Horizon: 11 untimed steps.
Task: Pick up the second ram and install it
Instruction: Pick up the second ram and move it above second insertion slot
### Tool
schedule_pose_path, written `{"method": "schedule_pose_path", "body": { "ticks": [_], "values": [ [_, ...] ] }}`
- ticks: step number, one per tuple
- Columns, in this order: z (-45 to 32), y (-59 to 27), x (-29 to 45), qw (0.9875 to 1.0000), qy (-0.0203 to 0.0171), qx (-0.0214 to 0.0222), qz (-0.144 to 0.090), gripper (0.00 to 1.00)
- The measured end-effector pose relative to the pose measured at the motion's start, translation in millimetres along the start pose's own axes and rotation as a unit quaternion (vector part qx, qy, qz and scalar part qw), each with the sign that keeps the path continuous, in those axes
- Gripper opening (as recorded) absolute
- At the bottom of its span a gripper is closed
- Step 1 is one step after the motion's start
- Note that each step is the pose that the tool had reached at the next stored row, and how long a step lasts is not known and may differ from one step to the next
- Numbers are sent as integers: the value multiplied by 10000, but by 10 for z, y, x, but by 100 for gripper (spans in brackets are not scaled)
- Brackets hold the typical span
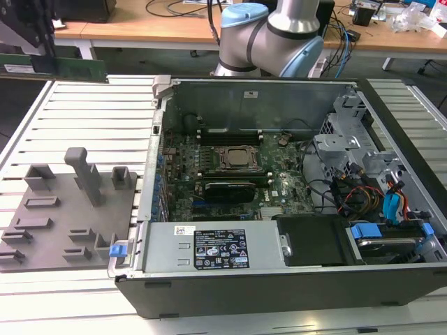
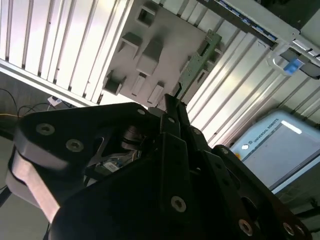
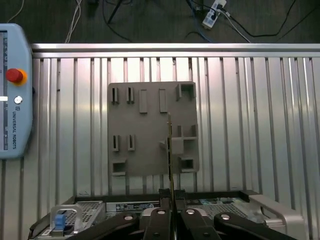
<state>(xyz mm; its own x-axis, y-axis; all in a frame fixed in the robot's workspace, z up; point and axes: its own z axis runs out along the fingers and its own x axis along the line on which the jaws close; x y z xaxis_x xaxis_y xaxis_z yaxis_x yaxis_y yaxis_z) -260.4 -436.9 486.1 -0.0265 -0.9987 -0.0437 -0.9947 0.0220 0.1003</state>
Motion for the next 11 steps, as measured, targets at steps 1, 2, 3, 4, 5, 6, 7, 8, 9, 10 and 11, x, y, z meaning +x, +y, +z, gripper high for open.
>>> {"method": "schedule_pose_path", "body": {
  "ticks": [1,2,3,4,5,6,7,8,9,10,11],
  "values": [
    [2,-63,-42,10000,1,-18,1,14],
    [7,-123,-70,10000,1,-38,1,14],
    [9,-170,-89,10000,1,-54,1,14],
    [9,-198,-101,10000,2,-64,2,14],
    [12,-238,-118,10000,2,-78,3,14],
    [15,-285,-137,10000,2,-94,3,14],
    [17,-327,-155,9999,3,-109,4,14],
    [20,-367,-169,9999,3,-120,4,14],
    [22,-397,-180,9999,3,-130,5,14],
    [23,-421,-188,9999,4,-139,5,14],
    [25,-471,-206,9999,4,-157,6,14]
  ]
}}
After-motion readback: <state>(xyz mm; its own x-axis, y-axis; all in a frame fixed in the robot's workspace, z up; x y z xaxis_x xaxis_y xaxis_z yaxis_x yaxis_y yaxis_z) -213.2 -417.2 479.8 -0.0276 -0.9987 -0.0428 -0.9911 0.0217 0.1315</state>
